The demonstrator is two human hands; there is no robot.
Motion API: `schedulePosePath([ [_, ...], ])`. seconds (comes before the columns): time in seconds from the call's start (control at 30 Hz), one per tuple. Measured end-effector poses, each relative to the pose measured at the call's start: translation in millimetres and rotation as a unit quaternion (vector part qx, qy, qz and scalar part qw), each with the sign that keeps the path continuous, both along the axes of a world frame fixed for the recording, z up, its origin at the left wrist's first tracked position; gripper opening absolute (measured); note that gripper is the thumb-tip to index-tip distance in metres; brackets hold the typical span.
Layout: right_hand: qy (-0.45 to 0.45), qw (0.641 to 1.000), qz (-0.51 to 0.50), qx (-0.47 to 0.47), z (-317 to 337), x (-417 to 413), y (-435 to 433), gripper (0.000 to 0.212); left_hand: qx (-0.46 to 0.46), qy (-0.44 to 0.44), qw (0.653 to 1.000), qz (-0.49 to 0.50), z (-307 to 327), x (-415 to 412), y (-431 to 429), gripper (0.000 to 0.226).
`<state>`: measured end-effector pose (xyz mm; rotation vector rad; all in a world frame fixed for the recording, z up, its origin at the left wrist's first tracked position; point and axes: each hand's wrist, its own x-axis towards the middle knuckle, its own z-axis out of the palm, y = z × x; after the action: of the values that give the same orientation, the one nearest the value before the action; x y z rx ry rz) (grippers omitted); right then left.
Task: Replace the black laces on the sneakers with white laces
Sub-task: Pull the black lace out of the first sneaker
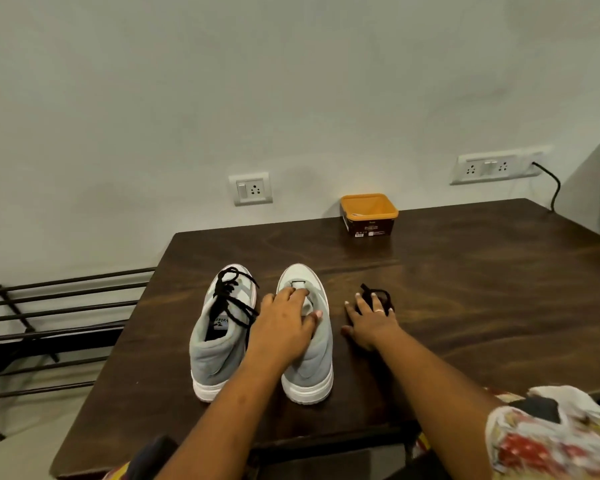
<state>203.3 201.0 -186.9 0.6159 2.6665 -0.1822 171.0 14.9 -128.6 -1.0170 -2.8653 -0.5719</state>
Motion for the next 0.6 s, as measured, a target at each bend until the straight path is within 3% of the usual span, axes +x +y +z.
schedulePosePath([
  [0.13, -0.037, 0.998, -0.044, -0.015, 9.7, 5.0, 23.9, 0.064, 0.006, -0.025, 1.000, 0.000, -2.9, -1.5, 2.1, 0.048],
  [0.27, -0.078, 0.994, -0.054, 0.051, 28.8, 8.2, 20.9, 0.059, 0.019, -0.048, 0.999, 0.007, -5.5, 2.4, 4.1, 0.046],
  [0.37, -0.029, 0.996, -0.045, 0.072, 46.1, -10.2, -4.5, 0.053, 0.054, -0.056, 0.997, 0.005, -4.9, 4.0, 4.9, 0.041],
  [0.47, 0.096, 0.990, -0.049, -0.093, 58.6, -25.7, -38.0, 0.047, 0.119, -0.083, 0.989, 0.013, -5.2, 3.9, 5.5, 0.040],
  [0.6, 0.142, 0.933, -0.103, -0.315, 63.7, -26.2, -53.8, 0.057, 0.232, -0.147, 0.961, 0.024, -6.8, -0.3, 2.8, 0.052],
])
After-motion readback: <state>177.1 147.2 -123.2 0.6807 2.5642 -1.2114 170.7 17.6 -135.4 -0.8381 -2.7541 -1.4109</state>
